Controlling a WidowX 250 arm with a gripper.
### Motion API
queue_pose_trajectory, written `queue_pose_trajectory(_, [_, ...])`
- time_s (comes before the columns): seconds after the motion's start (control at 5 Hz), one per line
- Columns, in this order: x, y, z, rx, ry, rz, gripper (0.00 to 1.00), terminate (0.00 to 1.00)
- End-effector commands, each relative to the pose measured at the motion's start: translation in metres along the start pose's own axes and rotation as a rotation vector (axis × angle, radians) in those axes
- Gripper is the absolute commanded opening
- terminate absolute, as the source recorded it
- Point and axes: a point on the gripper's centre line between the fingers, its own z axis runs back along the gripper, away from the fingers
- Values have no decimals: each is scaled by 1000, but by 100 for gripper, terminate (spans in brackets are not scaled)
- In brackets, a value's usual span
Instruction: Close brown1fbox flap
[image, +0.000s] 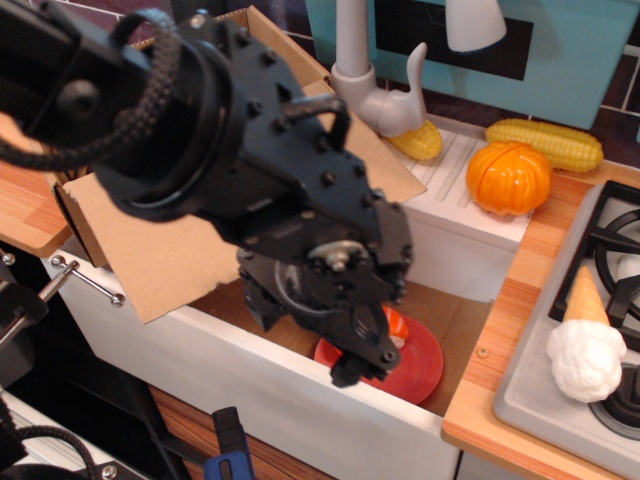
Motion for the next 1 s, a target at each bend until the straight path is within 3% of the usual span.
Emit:
queue_pose_trajectory(0.0, [14,19,5,-14,3,-67,100,0])
queue_pose_trajectory(0.4, [31,29,29,33,67,-146,100,0])
queue_pose_trajectory(0.8, [50,43,83,159,150,-198,100,0])
